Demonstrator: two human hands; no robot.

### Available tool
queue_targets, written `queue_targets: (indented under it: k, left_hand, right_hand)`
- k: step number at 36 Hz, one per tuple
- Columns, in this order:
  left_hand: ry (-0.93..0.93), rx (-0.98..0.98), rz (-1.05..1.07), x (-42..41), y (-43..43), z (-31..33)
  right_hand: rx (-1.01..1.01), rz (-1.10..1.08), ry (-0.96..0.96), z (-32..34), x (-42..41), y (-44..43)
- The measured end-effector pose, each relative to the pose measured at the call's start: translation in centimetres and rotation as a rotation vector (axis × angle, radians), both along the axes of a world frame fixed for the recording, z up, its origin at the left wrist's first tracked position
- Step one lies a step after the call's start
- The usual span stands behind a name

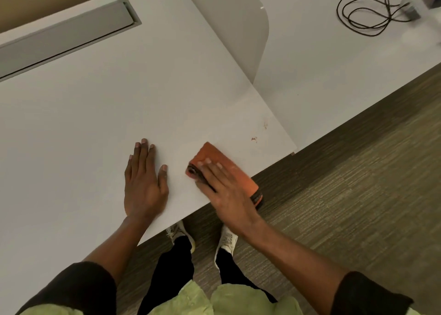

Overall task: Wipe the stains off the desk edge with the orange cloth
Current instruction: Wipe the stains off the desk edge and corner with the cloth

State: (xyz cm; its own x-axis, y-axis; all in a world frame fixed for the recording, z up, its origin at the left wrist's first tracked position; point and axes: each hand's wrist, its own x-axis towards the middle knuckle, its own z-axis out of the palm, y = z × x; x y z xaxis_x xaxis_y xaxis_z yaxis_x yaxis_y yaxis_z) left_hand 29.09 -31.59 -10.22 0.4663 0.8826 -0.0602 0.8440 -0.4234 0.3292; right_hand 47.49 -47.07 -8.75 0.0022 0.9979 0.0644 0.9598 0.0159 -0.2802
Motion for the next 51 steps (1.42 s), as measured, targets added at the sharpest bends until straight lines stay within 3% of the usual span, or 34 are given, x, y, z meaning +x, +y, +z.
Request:
queue_targets:
  k: [2,8,10,15,19,26,28,35,38,41,47,51]
  left_hand:
    - [-0.001,0.006,0.0,-0.1,0.2,-0.1]
    - [0.006,0.012,-0.006,-0.4,0.0,-0.1]
    - [0.0,0.008,-0.012,-0.2,0.2,-0.1]
    - [0.006,0.003,-0.007,0.0,0.3,0.2]
    - [0.007,-0.004,-0.007,0.1,0.3,0.2]
    - [-0.005,0.004,-0.003,-0.2,0.3,0.0]
    - [-0.006,0.006,-0.005,-0.1,0.3,0.0]
    - [0.004,0.0,-0.003,0.0,0.3,0.0]
    - [0.009,-0.001,-0.005,0.0,0.3,0.0]
    - [0.008,0.002,-0.01,-0.2,0.3,-0.1]
    - [0.01,0.0,-0.008,-0.3,0.0,-0.1]
    - [0.015,-0.003,-0.006,-0.1,0.2,0.2]
  right_hand:
    - [0.041,-0.075,-0.037,0.2,2.4,-0.4]
    - [0.084,-0.658,0.062,1.7,11.9,3.7]
    - [0.08,-0.643,0.097,1.6,11.3,4.9]
    - [0.104,-0.365,0.129,-0.1,5.1,2.6]
    - [0.092,-0.141,0.048,-1.2,3.9,-2.1]
    - [0.204,-0.68,0.122,0.3,11.3,0.4]
    - [0.19,-0.728,0.149,0.4,10.1,1.3]
    - [0.126,-0.224,0.162,-1.6,-1.2,-1.5]
    - [0.09,-0.082,0.052,-1.8,0.0,-2.6]
    - [0.097,-0.225,-0.014,-1.2,4.7,-2.1]
    - [0.131,-0.673,0.066,0.8,11.5,1.8]
    - [0.067,-0.537,0.081,0.6,6.6,2.6]
